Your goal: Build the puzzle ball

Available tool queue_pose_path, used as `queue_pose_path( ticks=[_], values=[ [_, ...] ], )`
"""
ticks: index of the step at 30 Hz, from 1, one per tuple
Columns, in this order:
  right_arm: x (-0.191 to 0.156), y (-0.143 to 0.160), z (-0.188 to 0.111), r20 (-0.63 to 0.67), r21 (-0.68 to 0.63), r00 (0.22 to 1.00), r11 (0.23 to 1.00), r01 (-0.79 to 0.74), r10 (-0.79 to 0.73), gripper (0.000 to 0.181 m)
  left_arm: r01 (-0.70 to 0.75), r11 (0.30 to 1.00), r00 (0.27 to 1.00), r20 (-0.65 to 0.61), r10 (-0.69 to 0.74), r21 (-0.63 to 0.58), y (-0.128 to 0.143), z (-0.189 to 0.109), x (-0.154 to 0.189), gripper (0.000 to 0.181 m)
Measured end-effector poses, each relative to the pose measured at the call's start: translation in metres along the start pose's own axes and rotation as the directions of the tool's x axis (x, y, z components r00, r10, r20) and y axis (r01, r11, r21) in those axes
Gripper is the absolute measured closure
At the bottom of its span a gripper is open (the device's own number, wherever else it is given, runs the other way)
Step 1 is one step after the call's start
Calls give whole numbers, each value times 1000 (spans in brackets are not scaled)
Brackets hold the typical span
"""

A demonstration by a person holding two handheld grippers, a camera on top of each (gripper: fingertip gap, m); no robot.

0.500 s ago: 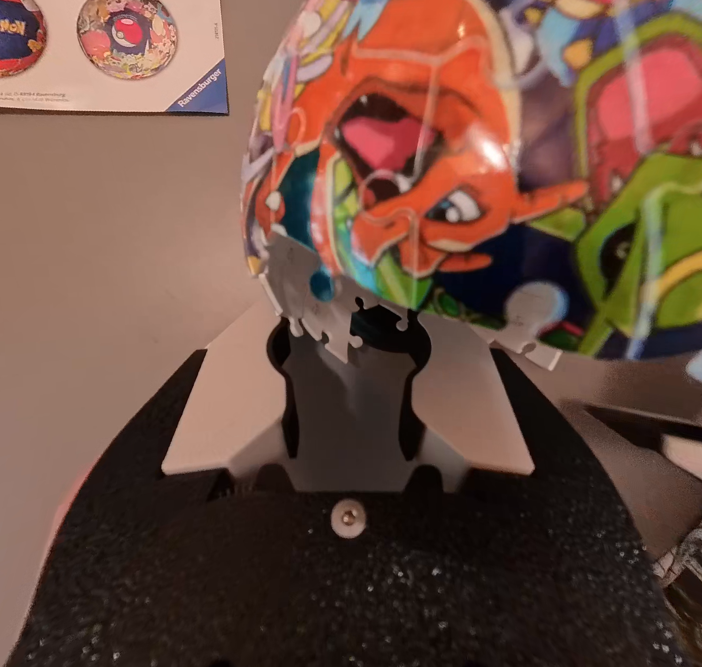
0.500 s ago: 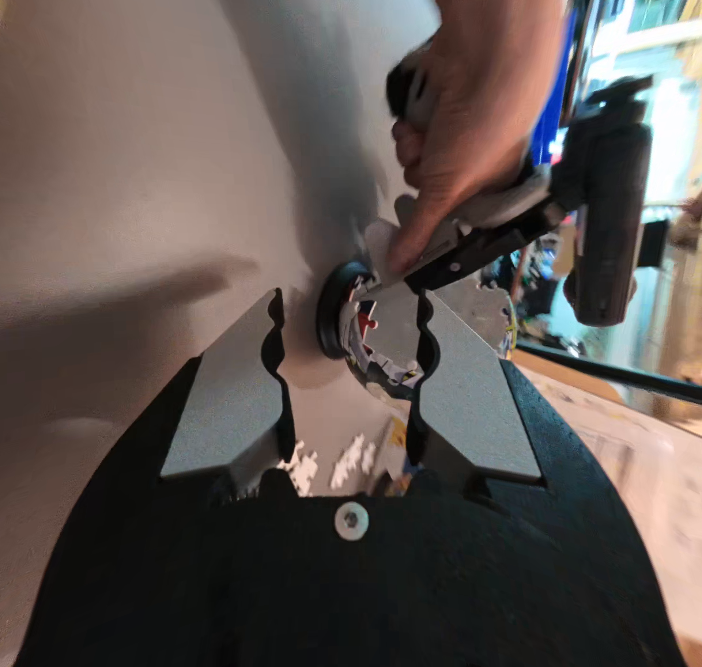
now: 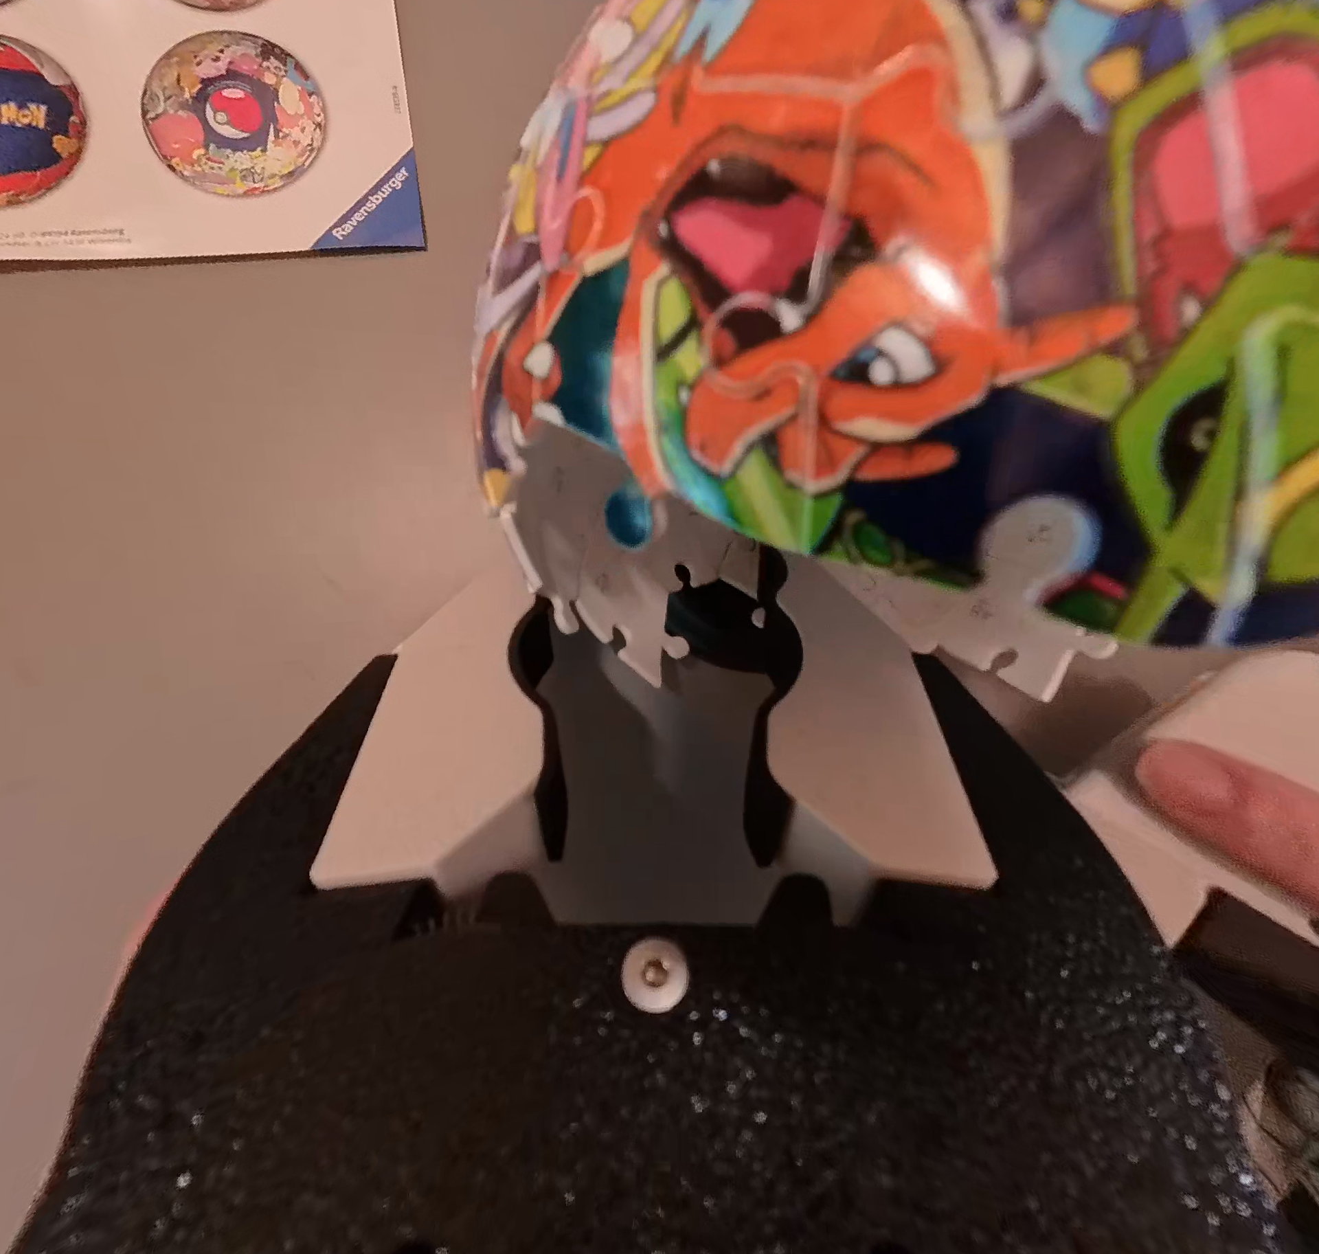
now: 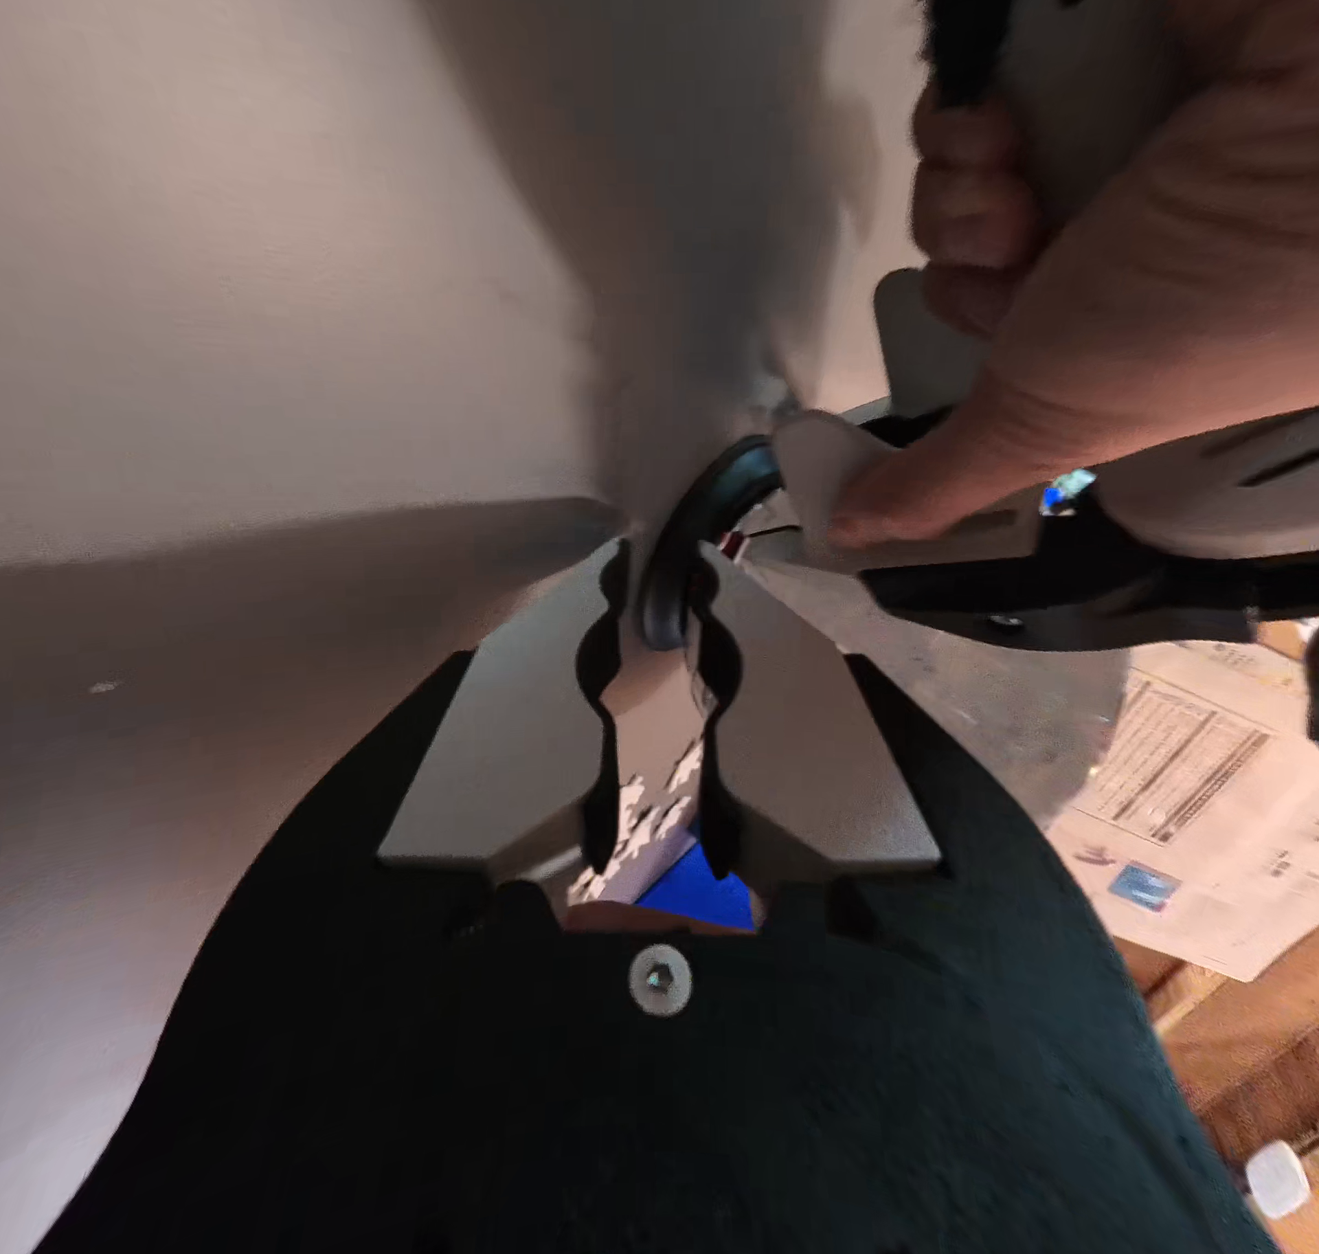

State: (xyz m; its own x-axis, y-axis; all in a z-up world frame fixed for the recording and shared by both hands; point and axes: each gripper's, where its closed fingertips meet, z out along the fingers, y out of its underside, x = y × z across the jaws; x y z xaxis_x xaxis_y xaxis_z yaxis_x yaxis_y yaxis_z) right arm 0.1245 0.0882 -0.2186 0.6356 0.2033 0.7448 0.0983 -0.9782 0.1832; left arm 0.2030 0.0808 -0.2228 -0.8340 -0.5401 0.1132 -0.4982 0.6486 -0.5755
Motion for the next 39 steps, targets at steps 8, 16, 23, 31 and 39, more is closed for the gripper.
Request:
queue_pose_path(
  ticks=[8, 16, 23, 31, 39],
  values=[
    [8, 13, 2, -67, -59, 998, 998, -5, 1, 173, -2, 1000, 1000, -4, 2, -2, -1, 0, 0, 127],
    [14, 9, -9, -116, -37, 993, 999, -40, 35, 147, -1, 1000, 1000, -5, 1, 5, -1, 0, 0, 127],
    [13, 20, 7, -110, -82, 993, 995, -47, 38, 148, -4, 1000, 1000, -11, 4, 6, -1, 0, 0, 127],
    [16, 21, 16, -67, -104, 994, 990, -91, 84, 169, -10, 1000, 1000, -17, 10, 13, -1, 0, 0, 127],
    [14, 23, 18, -29, -94, 994, 989, -112, 109, 177, -14, 1000, 1000, -19, 15, 15, -2, 0, 0, 127]
  ],
)
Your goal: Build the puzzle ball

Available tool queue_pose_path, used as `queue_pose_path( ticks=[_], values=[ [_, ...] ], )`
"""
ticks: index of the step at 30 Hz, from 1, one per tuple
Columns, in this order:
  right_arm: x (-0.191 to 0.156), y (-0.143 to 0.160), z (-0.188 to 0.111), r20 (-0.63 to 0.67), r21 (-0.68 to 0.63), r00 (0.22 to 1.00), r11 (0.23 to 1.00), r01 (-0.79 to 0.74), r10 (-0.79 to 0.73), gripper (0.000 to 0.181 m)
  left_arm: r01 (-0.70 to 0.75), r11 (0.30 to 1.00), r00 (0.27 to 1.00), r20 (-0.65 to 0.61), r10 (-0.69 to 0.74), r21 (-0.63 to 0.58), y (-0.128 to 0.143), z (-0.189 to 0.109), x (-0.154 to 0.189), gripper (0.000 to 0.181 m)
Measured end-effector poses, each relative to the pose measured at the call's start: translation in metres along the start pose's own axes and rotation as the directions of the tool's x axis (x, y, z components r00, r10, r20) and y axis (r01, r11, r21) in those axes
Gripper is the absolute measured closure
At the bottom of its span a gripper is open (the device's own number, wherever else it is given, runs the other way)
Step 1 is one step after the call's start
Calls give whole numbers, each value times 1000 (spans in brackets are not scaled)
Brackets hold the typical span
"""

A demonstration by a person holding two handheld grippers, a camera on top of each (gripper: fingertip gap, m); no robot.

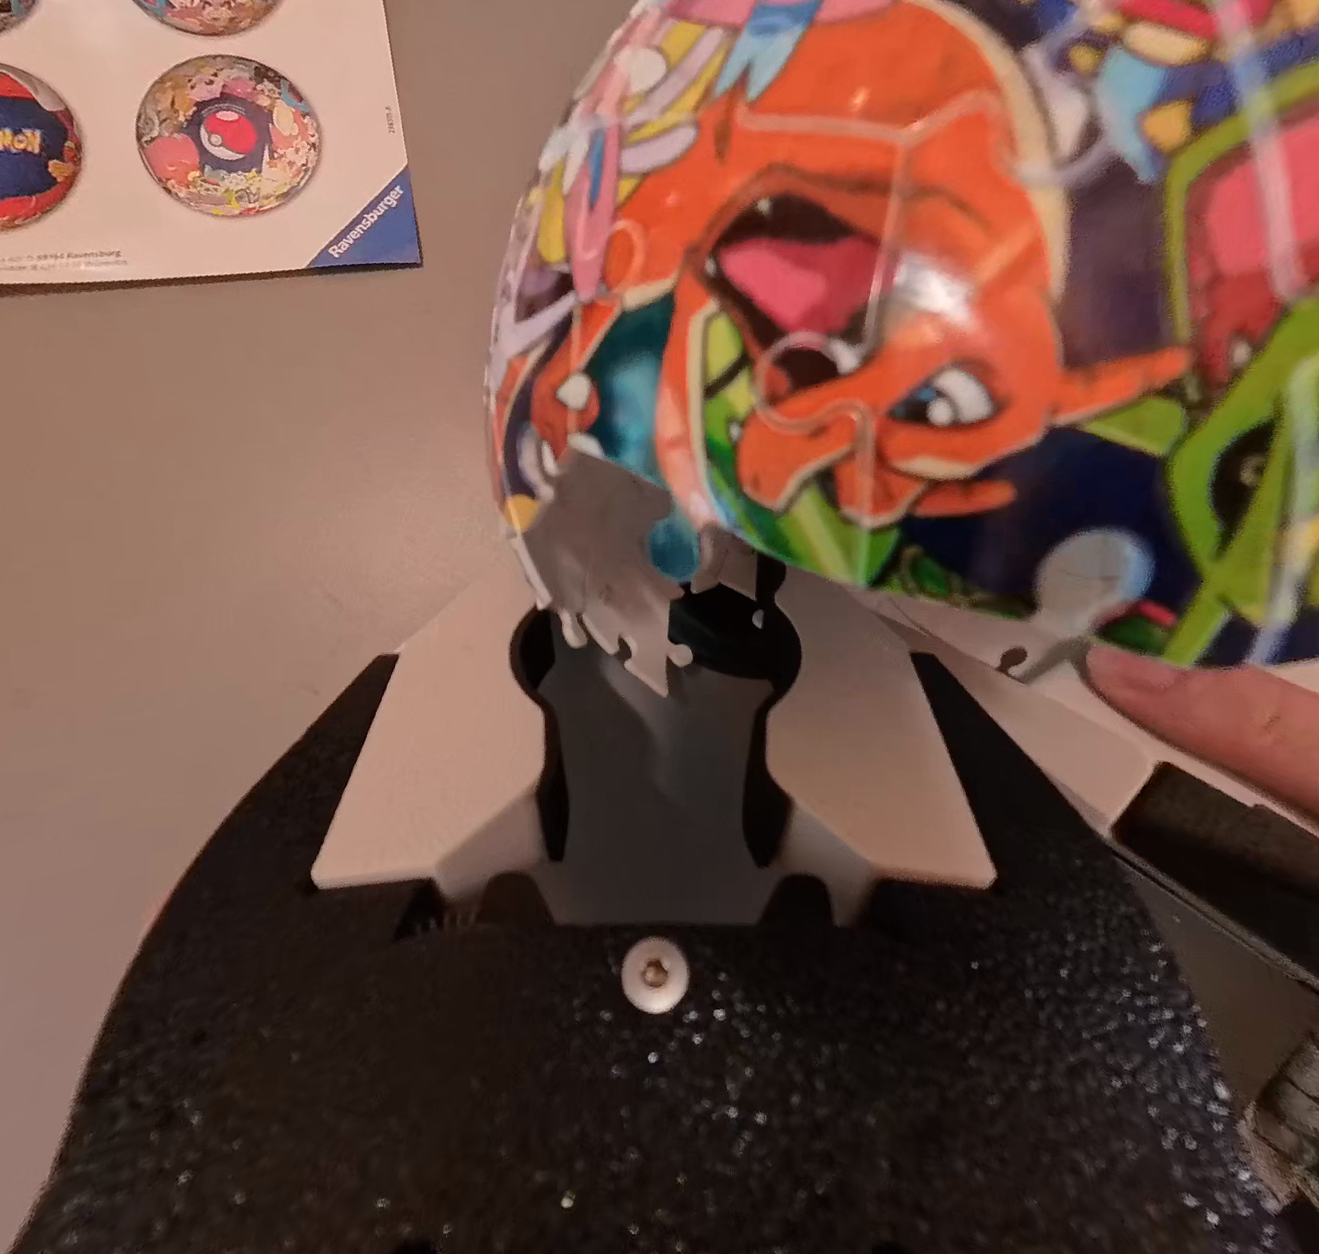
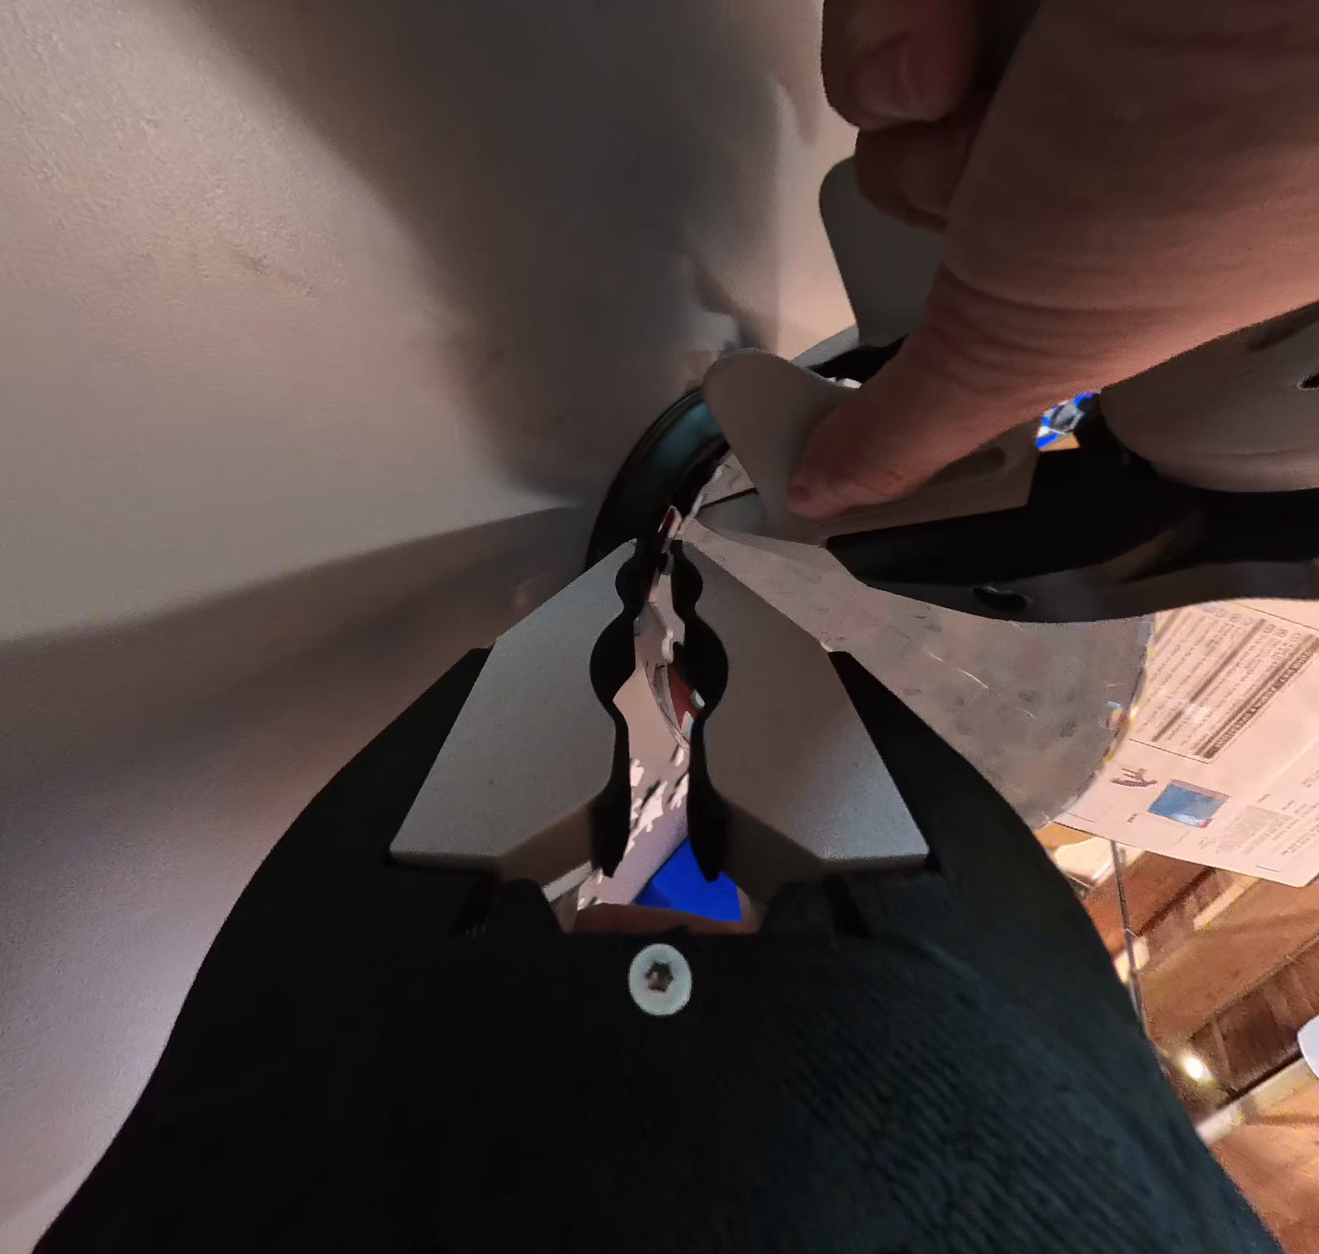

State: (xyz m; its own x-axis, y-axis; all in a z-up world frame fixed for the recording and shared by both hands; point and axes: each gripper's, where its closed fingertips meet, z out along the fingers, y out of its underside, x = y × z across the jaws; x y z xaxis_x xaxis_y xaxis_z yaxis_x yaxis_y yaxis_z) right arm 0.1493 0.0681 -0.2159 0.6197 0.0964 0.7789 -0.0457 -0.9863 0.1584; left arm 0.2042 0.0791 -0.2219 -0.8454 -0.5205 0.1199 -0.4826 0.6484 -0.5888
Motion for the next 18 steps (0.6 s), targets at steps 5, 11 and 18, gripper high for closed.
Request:
queue_pose_path(
  ticks=[5, 11, 18],
  values=[
    [0, 0, 0, 18, 22, 1000, 1000, 0, 0, 177, -42, 999, 999, 7, 42, 8, -2, 0, 1, 127],
    [0, 1, 0, 57, 40, 998, 999, -28, 26, 179, -20, 999, 999, -39, 22, 31, -2, 1, 4, 126],
    [3, 1, 1, 71, 59, 996, 997, -58, 54, 177, -84, 996, 996, -36, 84, 5, -2, 3, 4, 125]
  ],
)
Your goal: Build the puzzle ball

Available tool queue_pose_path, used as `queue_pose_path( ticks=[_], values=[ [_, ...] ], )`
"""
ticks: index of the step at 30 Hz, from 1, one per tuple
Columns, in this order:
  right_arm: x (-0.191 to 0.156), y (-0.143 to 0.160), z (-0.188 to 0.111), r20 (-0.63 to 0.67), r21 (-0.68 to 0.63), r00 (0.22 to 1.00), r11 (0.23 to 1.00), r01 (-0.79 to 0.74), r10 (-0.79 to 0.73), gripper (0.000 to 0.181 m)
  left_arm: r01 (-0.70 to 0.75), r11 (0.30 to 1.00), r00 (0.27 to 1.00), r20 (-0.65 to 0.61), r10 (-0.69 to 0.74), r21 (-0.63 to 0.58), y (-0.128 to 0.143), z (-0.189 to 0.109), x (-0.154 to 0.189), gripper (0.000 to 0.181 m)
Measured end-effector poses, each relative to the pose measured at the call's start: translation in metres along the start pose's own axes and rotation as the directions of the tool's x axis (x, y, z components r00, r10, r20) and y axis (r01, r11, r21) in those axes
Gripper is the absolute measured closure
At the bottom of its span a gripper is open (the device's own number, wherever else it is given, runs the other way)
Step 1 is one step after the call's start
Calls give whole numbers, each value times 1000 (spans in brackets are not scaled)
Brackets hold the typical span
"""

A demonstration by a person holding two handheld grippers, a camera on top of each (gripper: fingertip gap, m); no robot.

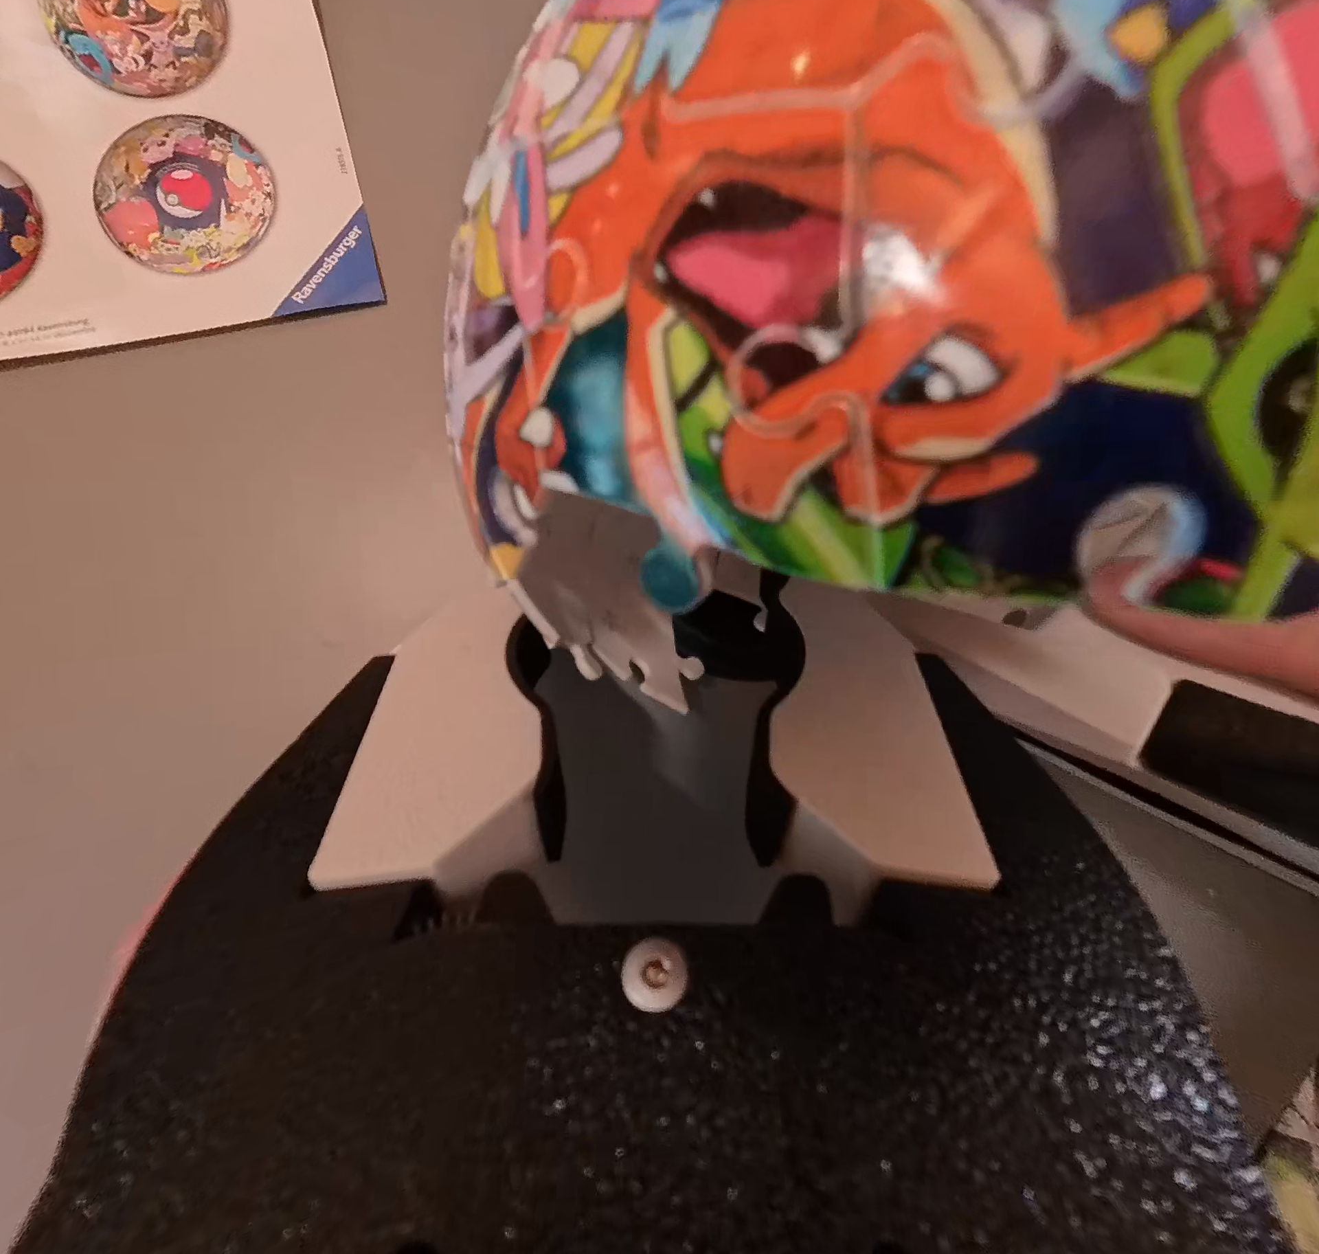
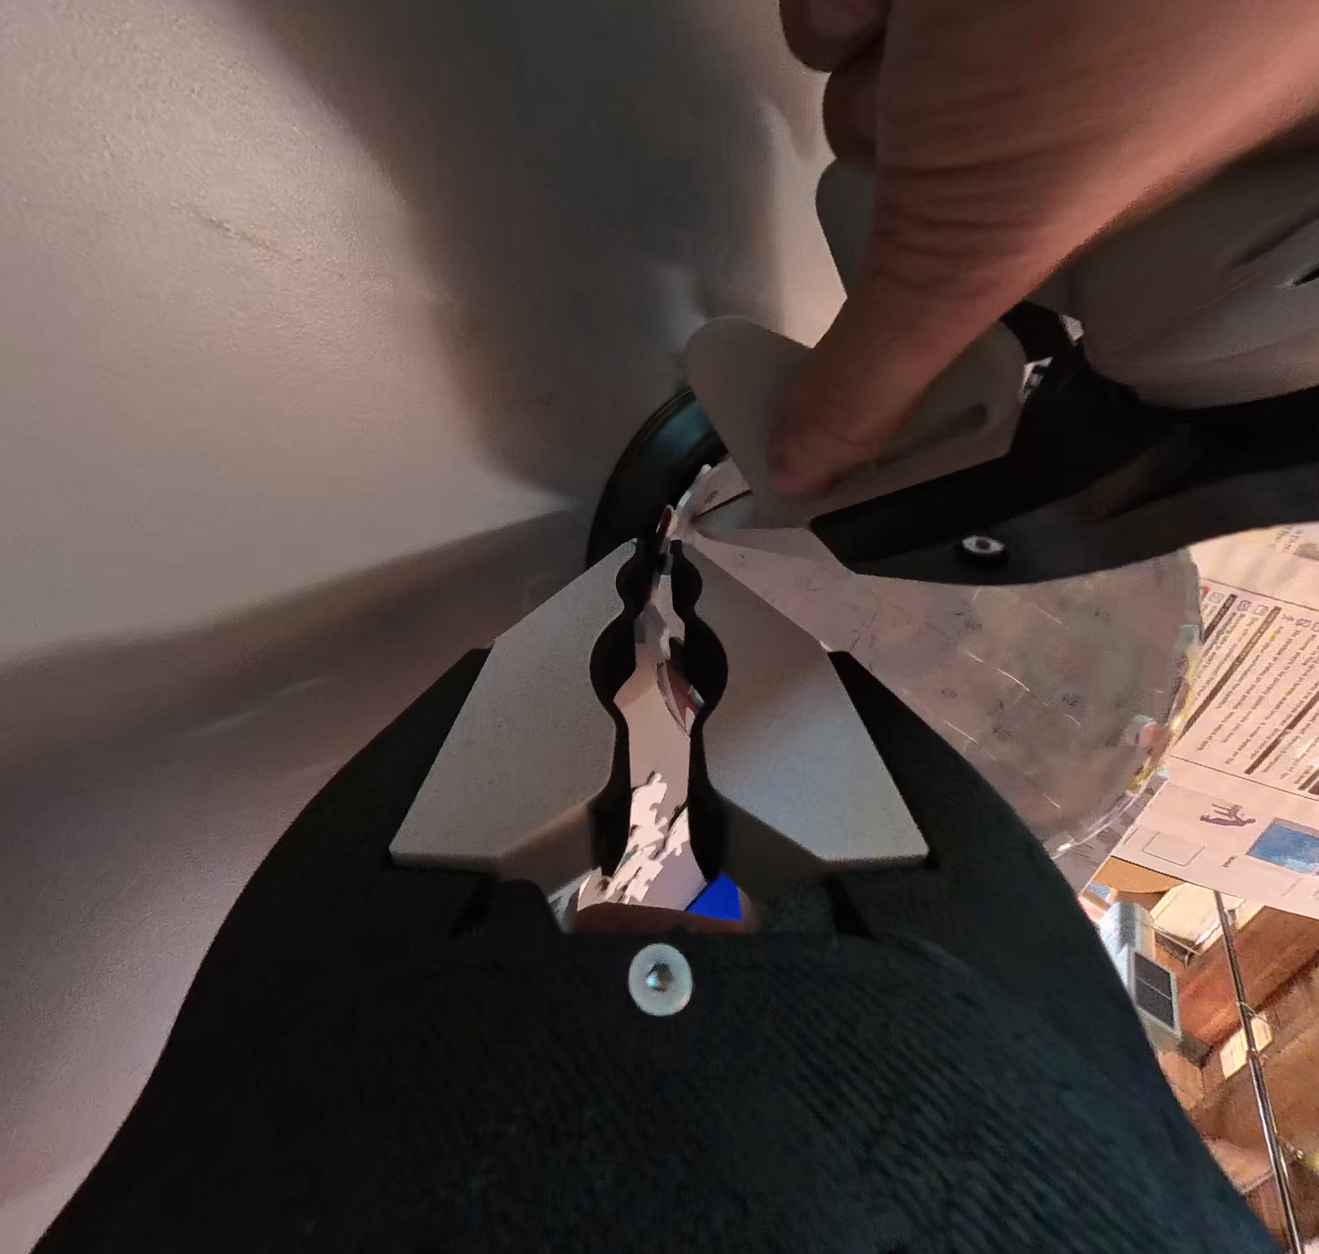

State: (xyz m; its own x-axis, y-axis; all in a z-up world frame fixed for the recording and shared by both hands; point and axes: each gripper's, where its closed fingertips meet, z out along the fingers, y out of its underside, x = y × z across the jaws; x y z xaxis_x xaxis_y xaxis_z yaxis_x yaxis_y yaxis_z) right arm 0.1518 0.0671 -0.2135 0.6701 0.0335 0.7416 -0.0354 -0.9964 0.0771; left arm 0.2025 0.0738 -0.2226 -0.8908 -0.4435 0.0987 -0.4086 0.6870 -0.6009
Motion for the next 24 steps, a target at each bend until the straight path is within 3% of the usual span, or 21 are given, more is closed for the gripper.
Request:
queue_pose_path(
  ticks=[11, 15, 24],
  values=[
    [0, 2, 0, -22, 15, 999, 1000, 23, -23, 167, 17, 1000, 1000, 18, -17, 17, -1, 1, 0, 125],
    [3, 2, -1, -6, 26, 1000, 1000, 13, -13, 178, 30, 999, 999, 27, -30, 18, -1, 1, 0, 126],
    [2, 0, -2, 29, 40, 1000, 999, -6, 4, 180, 24, 998, 1000, 4, -24, 61, -3, -1, 2, 124]
  ],
)
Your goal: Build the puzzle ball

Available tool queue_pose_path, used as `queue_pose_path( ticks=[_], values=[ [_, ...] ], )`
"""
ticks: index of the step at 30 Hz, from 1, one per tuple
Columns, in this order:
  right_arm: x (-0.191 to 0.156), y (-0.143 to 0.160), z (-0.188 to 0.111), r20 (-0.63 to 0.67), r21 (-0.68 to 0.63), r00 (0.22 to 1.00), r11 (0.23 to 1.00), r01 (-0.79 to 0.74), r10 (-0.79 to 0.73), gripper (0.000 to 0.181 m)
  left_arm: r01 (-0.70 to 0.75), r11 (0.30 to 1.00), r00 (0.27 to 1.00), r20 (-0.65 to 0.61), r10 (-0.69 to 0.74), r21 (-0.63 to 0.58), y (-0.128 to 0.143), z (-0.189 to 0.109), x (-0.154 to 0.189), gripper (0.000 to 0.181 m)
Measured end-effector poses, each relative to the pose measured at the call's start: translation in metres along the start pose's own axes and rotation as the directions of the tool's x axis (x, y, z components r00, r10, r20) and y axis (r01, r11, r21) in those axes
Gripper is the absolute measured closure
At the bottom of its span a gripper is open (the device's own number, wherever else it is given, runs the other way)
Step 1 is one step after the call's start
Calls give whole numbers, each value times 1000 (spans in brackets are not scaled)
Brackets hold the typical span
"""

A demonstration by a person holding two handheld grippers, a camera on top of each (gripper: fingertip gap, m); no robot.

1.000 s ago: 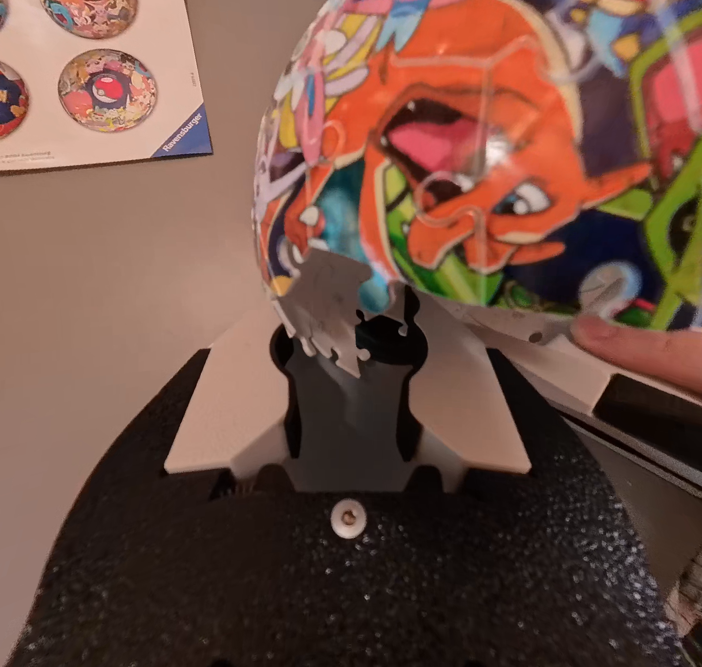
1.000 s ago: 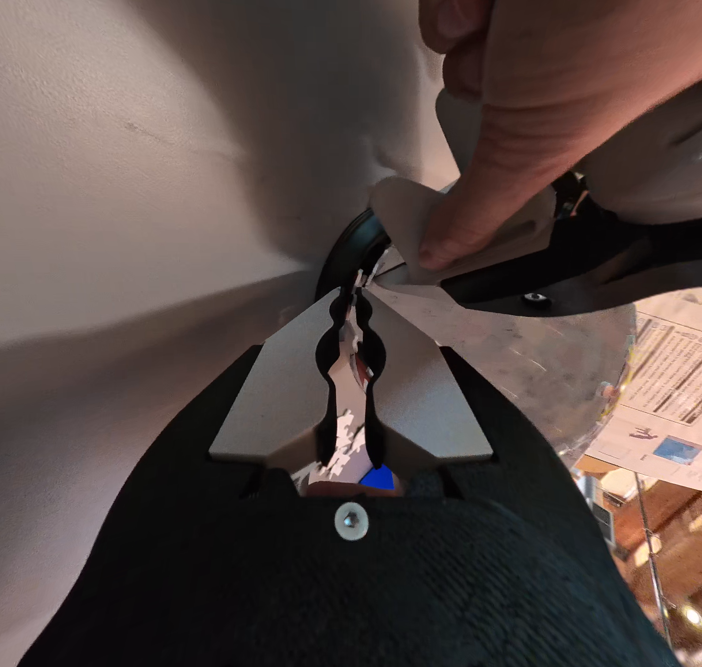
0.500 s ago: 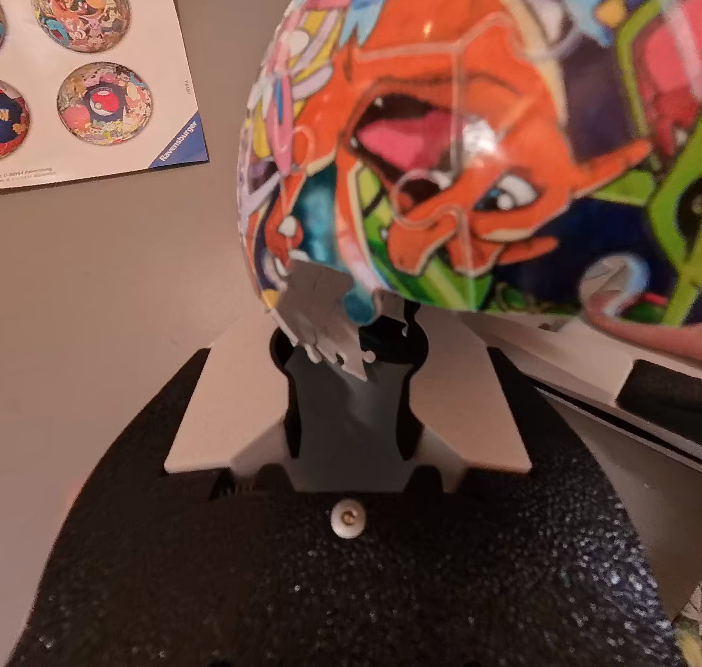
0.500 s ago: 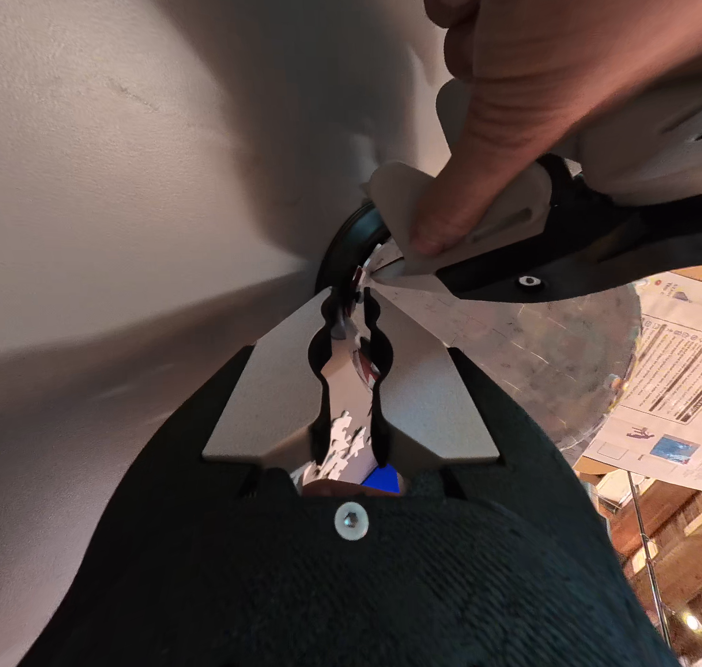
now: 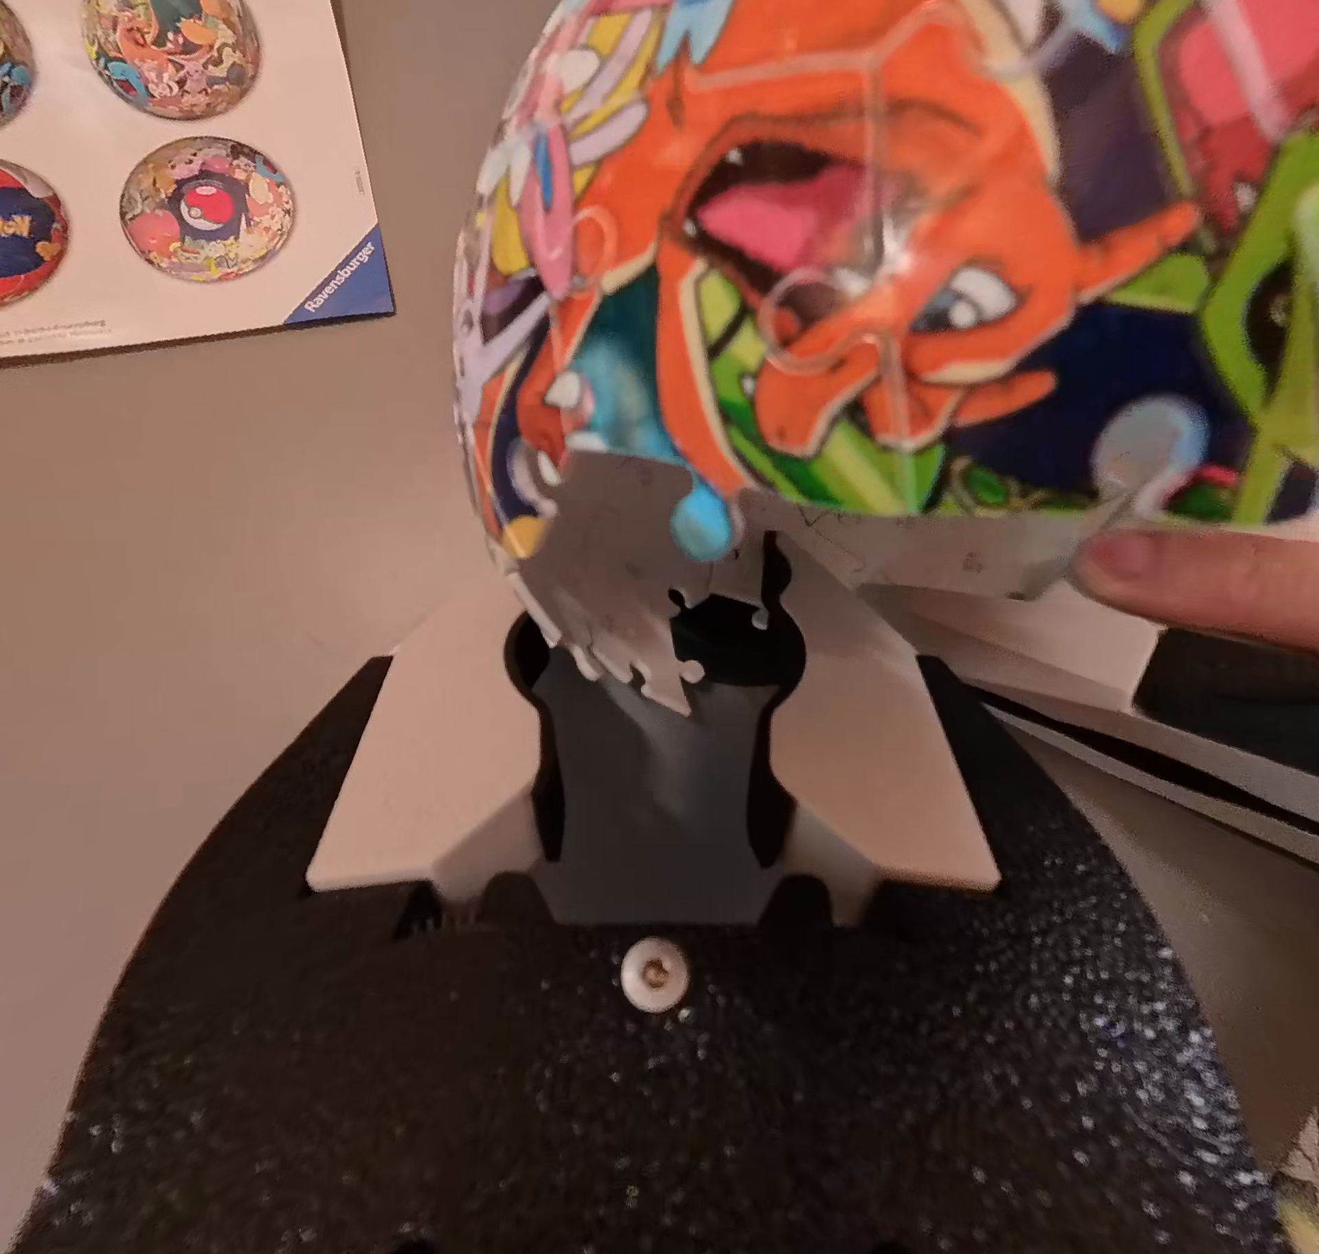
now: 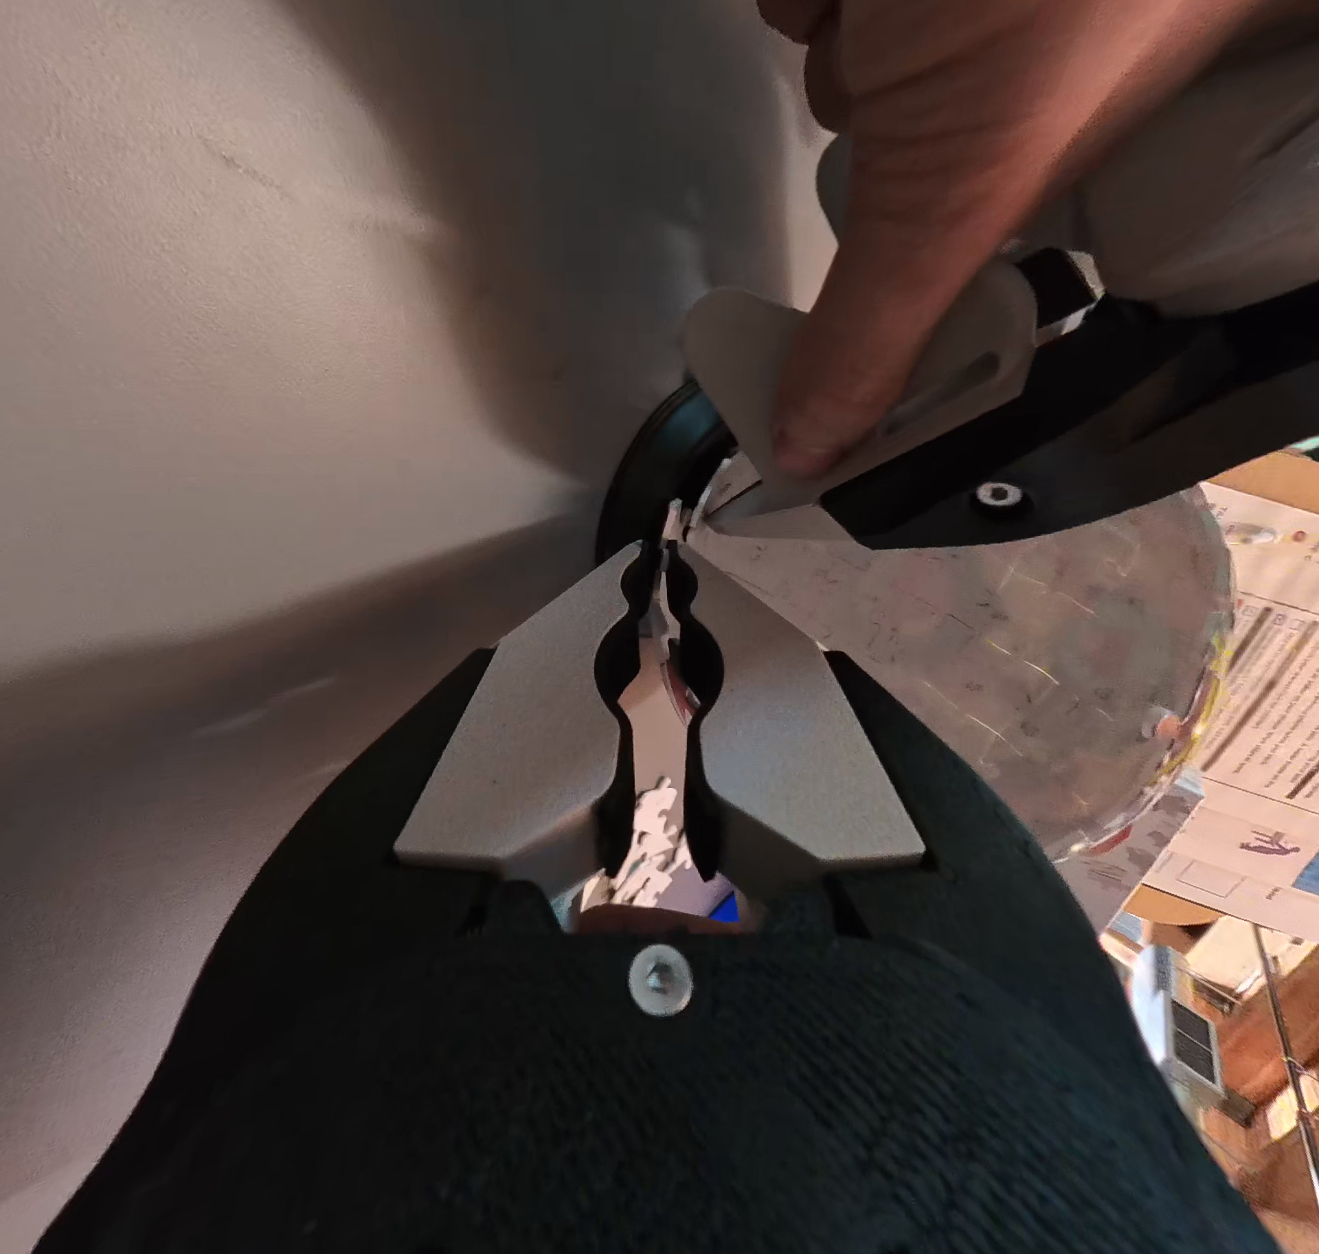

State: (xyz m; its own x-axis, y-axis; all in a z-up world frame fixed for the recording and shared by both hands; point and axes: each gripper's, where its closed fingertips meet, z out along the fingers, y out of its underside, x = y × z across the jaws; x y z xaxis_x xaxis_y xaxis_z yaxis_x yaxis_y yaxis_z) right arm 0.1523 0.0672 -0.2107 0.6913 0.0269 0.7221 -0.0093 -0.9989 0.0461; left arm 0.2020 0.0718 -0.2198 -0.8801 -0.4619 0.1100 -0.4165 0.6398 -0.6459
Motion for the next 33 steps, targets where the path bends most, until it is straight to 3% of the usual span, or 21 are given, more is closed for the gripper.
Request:
queue_pose_path(
  ticks=[13, 33],
  values=[
    [1, 2, -1, 43, -6, 996, 997, -72, 72, 180, -24, 999, 1000, 4, 25, -29, 0, 3, 1, 123],
    [-3, 4, -4, 99, -31, 995, 999, -15, 18, 180, -61, 998, 995, 79, 61, -4, -2, 3, -1, 127]
  ],
)
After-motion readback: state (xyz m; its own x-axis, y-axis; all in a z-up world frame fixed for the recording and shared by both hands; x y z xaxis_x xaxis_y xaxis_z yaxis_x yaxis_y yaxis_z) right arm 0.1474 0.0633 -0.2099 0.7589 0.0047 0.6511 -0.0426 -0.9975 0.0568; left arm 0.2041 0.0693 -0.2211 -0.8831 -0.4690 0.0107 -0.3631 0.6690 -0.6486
